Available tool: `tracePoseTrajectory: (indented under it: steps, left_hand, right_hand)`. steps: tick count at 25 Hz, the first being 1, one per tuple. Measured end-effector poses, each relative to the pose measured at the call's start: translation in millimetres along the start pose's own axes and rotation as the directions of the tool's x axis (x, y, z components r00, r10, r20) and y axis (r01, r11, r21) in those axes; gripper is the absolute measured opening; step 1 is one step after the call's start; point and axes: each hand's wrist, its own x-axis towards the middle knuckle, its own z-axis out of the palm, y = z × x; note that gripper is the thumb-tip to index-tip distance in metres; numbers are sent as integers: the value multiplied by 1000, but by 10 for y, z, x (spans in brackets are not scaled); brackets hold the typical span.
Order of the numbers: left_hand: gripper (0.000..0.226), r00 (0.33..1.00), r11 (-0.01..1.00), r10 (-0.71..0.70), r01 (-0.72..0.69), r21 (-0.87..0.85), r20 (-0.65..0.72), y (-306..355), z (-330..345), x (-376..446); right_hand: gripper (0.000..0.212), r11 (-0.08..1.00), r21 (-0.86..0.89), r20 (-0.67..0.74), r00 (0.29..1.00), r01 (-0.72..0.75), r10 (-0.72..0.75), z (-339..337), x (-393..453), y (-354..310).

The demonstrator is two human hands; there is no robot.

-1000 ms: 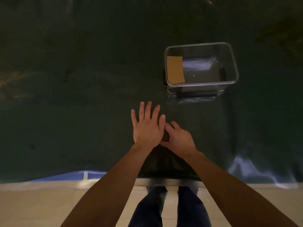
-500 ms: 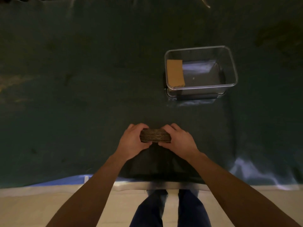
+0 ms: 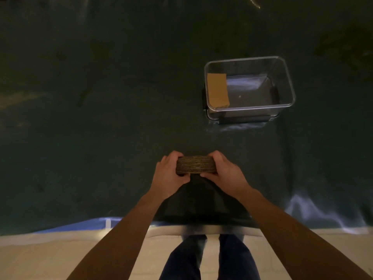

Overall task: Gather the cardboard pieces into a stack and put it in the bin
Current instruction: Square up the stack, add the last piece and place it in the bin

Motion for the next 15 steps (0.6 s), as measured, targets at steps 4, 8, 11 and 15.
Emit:
tracePoseTrajectory:
  steps: [4, 8, 11, 15]
  left_hand:
    - [49, 993, 997, -71, 75, -30, 97, 116, -97, 36]
    - [52, 956, 990, -90, 115, -76, 281, 375, -417, 200]
    - [55, 925, 843, -35, 230, -486, 378, 746, -657, 337]
    - [57, 964, 390, -87, 266, -882, 252, 1473, -562, 452]
  right_hand:
    - [45, 996, 58, 7, 997, -74, 73, -74, 14, -120]
    - [46, 978, 171, 89, 991, -118, 104, -457, -21, -199]
    - [47, 861, 463, 112, 978, -210, 178, -906, -62, -287]
    - [48, 572, 789, 75, 960, -223, 270, -1367, -96, -373]
